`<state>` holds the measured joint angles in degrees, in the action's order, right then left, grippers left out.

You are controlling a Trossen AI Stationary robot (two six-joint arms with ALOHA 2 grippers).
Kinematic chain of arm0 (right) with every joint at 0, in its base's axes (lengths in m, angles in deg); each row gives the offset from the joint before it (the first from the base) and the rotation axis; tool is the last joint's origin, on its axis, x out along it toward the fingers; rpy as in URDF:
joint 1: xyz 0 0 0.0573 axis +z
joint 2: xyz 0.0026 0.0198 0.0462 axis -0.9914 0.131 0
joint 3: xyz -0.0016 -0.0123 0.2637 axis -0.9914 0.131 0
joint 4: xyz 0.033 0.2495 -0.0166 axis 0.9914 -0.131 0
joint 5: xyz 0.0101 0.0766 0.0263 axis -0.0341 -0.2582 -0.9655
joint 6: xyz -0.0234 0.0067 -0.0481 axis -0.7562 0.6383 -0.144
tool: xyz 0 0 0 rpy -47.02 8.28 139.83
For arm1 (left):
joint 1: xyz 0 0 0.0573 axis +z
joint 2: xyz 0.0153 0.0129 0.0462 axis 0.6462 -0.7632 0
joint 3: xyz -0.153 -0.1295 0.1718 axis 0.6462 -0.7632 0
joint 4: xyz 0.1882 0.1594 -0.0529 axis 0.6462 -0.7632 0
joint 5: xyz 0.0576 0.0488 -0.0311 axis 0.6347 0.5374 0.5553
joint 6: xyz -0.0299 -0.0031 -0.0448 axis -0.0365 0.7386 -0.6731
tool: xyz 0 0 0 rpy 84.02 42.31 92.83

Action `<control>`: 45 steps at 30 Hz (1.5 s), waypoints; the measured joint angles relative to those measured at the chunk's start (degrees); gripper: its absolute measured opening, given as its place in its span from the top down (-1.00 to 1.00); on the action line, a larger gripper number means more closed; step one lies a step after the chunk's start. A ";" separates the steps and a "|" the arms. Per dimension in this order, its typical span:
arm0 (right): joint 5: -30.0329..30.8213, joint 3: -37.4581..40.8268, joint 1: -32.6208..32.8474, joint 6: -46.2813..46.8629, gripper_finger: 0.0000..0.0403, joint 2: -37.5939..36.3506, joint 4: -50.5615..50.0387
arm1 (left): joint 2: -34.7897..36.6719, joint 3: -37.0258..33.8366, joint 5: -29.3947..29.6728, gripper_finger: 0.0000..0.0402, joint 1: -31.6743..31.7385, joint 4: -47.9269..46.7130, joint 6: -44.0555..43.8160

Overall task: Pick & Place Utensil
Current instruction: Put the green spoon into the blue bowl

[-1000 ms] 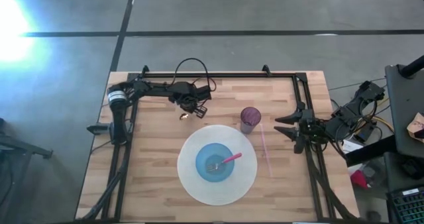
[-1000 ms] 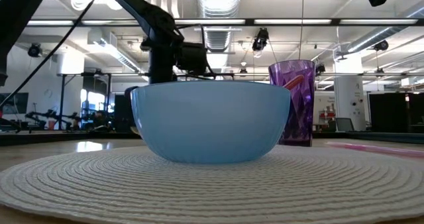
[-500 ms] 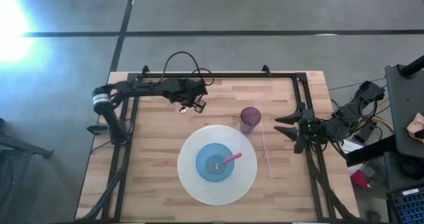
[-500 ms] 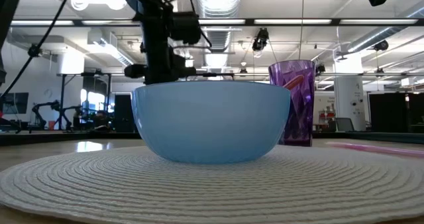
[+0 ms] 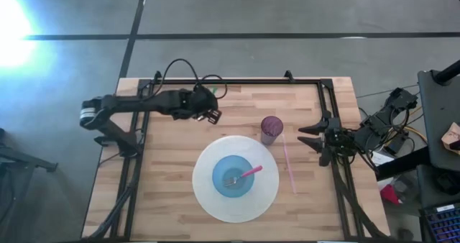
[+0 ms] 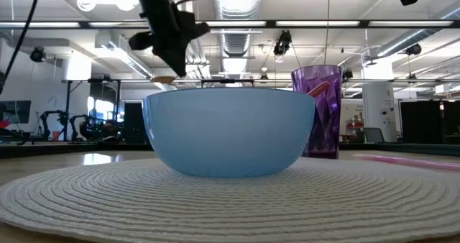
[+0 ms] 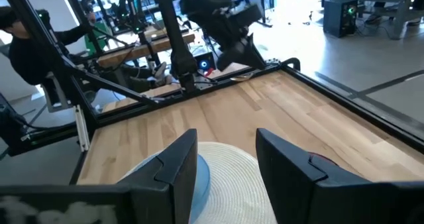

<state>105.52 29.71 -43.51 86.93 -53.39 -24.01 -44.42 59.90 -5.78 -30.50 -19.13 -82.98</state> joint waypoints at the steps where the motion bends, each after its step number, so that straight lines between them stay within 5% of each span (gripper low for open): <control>1: 0.00 0.00 0.00 0.52 0.26 0.02 0.01 | 0.27 0.00 0.82 1.00 -0.86 0.16 -0.14; 13: -1.32 0.00 0.01 3.15 0.26 0.92 0.10 | 0.22 0.02 8.03 1.00 -10.64 6.93 0.18; 28: -1.75 0.00 0.02 2.29 0.26 10.47 5.04 | -0.67 0.02 16.33 1.00 -20.94 13.50 2.61; 37: -1.60 0.00 0.02 -3.84 0.26 16.79 13.48 | -0.78 -1.44 20.23 1.00 -25.23 17.78 5.70; 45: -1.10 0.00 0.01 -15.59 0.26 23.10 24.38 | -0.83 -8.06 20.68 1.00 -26.07 30.60 12.23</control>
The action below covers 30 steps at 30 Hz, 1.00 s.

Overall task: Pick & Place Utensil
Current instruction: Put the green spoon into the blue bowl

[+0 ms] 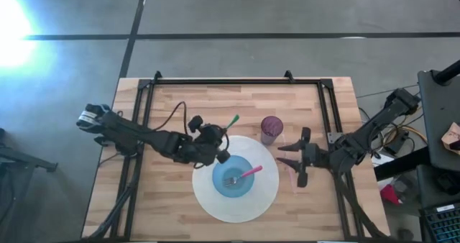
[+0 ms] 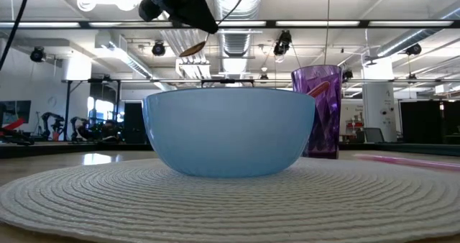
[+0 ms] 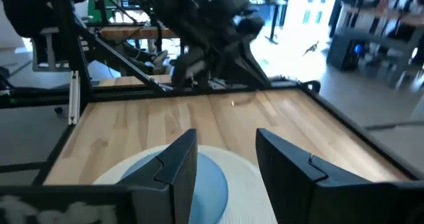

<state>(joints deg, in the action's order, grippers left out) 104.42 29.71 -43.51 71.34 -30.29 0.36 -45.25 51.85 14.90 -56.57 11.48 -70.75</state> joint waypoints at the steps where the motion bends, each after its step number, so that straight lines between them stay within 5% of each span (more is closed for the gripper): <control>1: 0.04 0.00 -0.05 -1.62 0.26 0.77 1.63 | 0.00 -0.84 0.03 1.00 0.00 1.68 0.82; 11: 6.10 0.00 -0.26 -9.78 0.26 7.12 12.64 | 0.00 -5.04 -0.19 1.00 -0.16 13.88 10.18; 19: 14.08 0.00 -2.83 -3.57 0.26 10.79 13.03 | 0.00 -5.10 -0.22 1.00 -0.31 14.78 13.49; 30: 13.71 0.00 -6.98 1.91 0.00 14.96 17.83 | 0.00 -5.10 -0.41 1.00 -1.19 14.65 18.12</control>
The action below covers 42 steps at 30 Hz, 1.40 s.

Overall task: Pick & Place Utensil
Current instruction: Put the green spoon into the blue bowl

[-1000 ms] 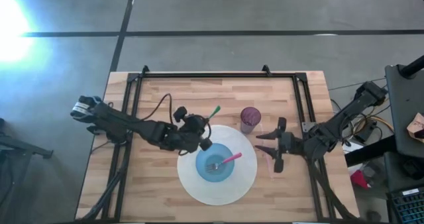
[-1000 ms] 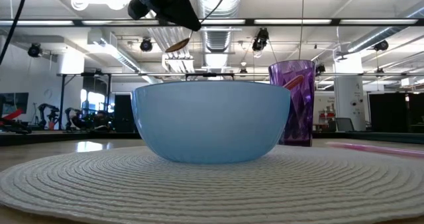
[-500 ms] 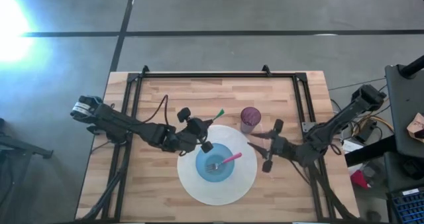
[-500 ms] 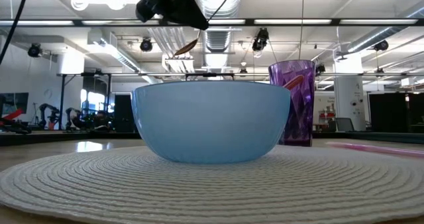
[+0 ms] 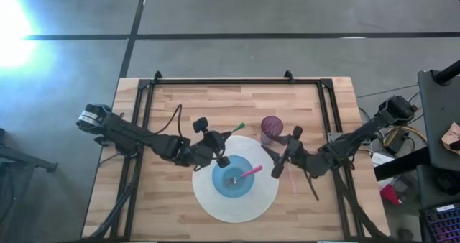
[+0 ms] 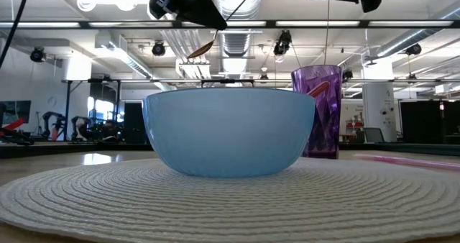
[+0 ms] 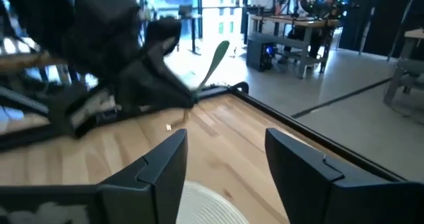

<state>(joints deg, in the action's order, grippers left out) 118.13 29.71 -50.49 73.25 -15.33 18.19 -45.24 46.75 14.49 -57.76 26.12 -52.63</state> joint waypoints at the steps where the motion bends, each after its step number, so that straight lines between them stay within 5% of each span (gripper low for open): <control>1: -0.02 0.00 -0.30 -0.05 -0.02 0.56 1.81 | 0.02 0.00 0.02 1.00 -0.14 0.00 0.32; 11: -0.38 0.00 -1.68 1.31 -0.02 5.80 9.28 | 0.02 0.00 -0.02 1.00 -2.17 0.29 3.14; 24: -4.64 -0.40 -2.63 -4.52 -0.01 16.60 31.89 | 0.04 0.00 -0.02 1.00 -4.33 0.35 5.02; 42: 0.17 -15.41 -4.27 -9.50 -0.01 27.80 32.12 | 0.11 0.00 0.52 1.00 -4.84 0.24 11.92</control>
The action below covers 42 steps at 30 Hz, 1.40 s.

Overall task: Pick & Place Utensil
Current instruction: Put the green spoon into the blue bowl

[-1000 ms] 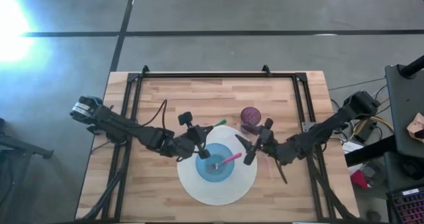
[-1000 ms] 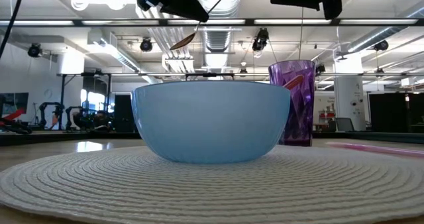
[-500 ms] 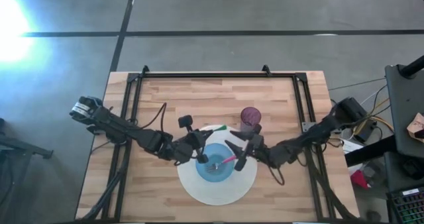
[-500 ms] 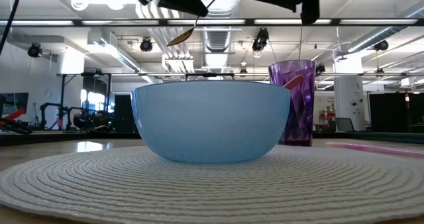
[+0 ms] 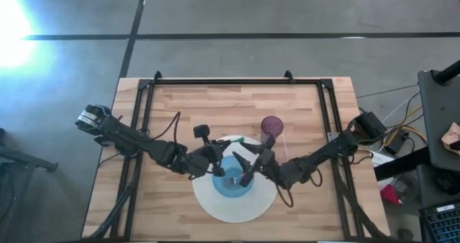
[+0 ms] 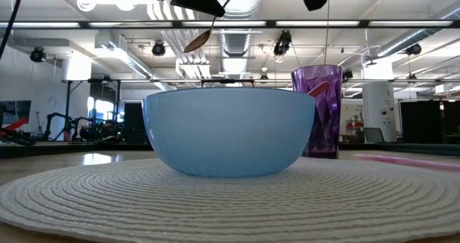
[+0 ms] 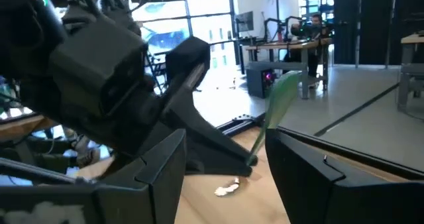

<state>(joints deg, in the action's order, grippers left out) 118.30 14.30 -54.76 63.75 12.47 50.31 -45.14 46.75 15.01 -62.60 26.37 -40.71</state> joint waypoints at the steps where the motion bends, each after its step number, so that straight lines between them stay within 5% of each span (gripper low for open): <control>1: 0.74 -0.57 -0.10 0.10 -0.01 0.29 0.10 | 0.00 0.00 -0.34 1.00 -0.02 -0.13 0.13; 15: 5.40 -1.11 -0.45 4.93 -0.01 0.30 -4.50 | 0.00 -0.02 0.01 0.99 -0.68 -0.53 2.55; 28: -3.06 -2.34 -1.16 -3.77 0.00 0.19 -4.46 | -0.02 -0.02 -3.71 1.00 -0.76 -0.50 2.44; 42: -3.58 -2.22 -0.23 -6.00 0.51 -0.22 -7.66 | 0.42 -0.02 -3.71 1.00 -0.81 -0.65 2.23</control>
<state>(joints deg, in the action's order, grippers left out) 114.71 12.08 -54.99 57.75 12.25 42.65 -44.72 46.73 11.30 -63.41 25.72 -38.49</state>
